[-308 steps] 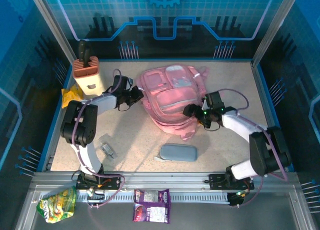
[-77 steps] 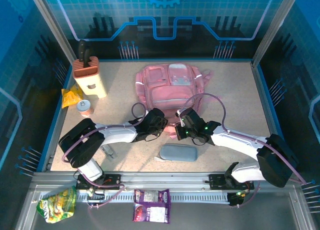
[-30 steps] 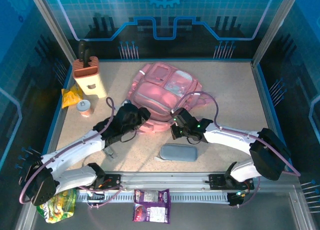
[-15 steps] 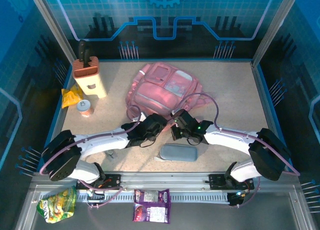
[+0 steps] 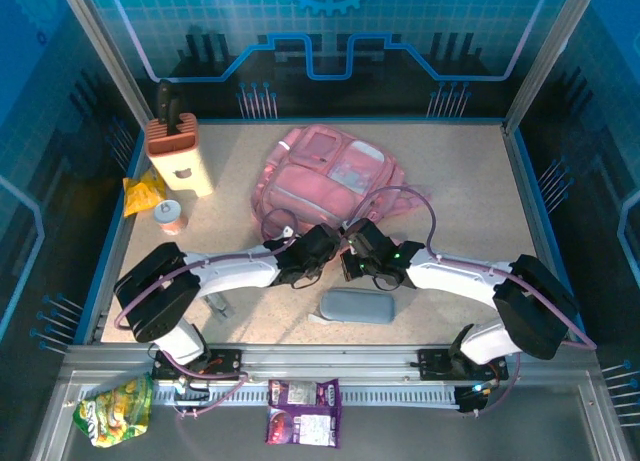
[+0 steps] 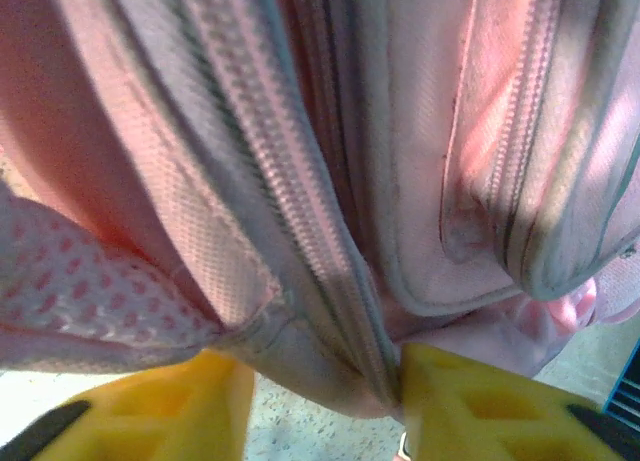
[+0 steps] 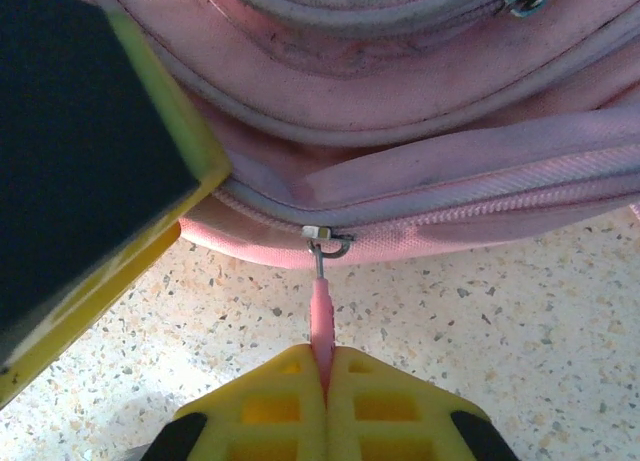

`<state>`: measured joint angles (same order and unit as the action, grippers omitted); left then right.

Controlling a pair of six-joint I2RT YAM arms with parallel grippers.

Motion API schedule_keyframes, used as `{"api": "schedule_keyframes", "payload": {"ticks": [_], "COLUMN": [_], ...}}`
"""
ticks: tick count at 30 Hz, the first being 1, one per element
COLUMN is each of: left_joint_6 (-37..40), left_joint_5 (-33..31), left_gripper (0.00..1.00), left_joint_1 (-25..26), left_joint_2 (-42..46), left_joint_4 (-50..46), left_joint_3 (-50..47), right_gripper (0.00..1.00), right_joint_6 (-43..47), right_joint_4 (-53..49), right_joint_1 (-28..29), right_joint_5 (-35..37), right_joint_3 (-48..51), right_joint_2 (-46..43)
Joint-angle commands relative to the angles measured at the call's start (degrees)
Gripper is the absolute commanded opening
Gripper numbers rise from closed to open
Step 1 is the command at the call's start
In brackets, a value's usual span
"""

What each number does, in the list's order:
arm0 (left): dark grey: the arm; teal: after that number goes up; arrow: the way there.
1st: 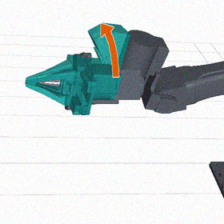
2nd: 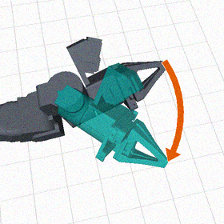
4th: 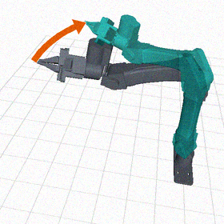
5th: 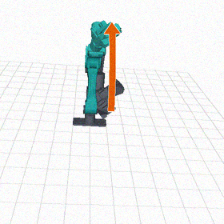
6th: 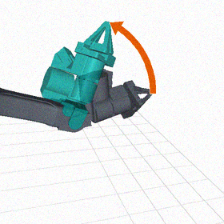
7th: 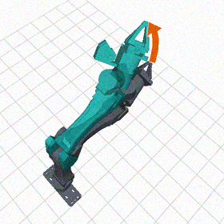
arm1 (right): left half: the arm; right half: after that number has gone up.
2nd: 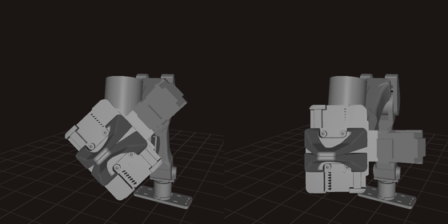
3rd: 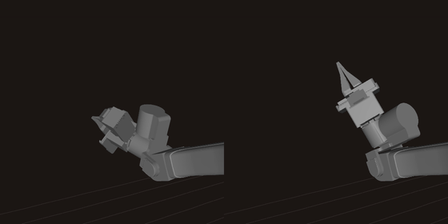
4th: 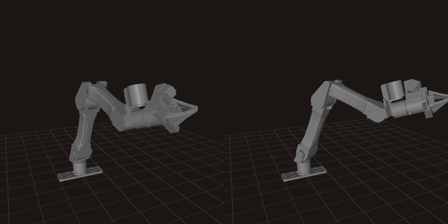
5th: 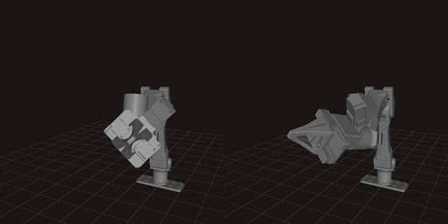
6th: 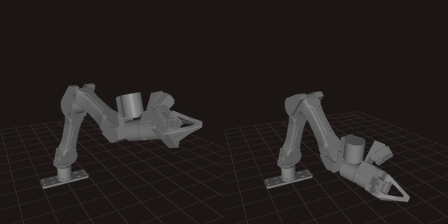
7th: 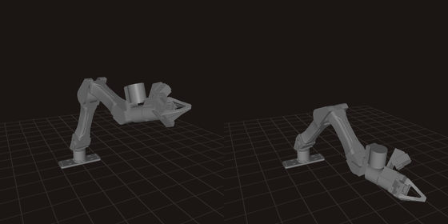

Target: Pack the student bag

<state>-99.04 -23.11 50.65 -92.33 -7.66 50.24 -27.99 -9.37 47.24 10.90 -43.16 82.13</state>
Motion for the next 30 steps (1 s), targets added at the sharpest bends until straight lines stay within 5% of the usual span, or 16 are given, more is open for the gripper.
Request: {"api": "schedule_keyframes", "payload": {"ticks": [1, 6, 19, 30], "left_joint_6": [1.8, 5.7, 13.9, 18.4], "left_joint_5": [-0.8, -2.1, -4.4, -4.0], "left_gripper": [0.27, 0.00, 0.00, 0.00], "left_joint_1": [-1.2, -2.3, -5.5, -9.0], "left_joint_2": [0.7, 3.9, 18.4, 27.0], "left_joint_4": [-2.4, -5.6, -10.4, -11.5], "left_joint_3": [0.7, 0.3, -7.5, -12.9], "right_gripper": [0.00, 0.00, 0.00, 0.00], "right_joint_6": [1.5, 2.6, 4.2, 3.8], "right_joint_4": [0.0, -0.6, -0.7, -1.7], "right_joint_1": [-1.6, -3.7, -12.5, -14.5], "right_joint_5": [0.3, 2.6, 4.1, 3.4], "right_joint_3": [1.2, 2.3, 3.5, 1.7], "right_joint_2": [0.0, -0.7, -0.7, -0.8]}}
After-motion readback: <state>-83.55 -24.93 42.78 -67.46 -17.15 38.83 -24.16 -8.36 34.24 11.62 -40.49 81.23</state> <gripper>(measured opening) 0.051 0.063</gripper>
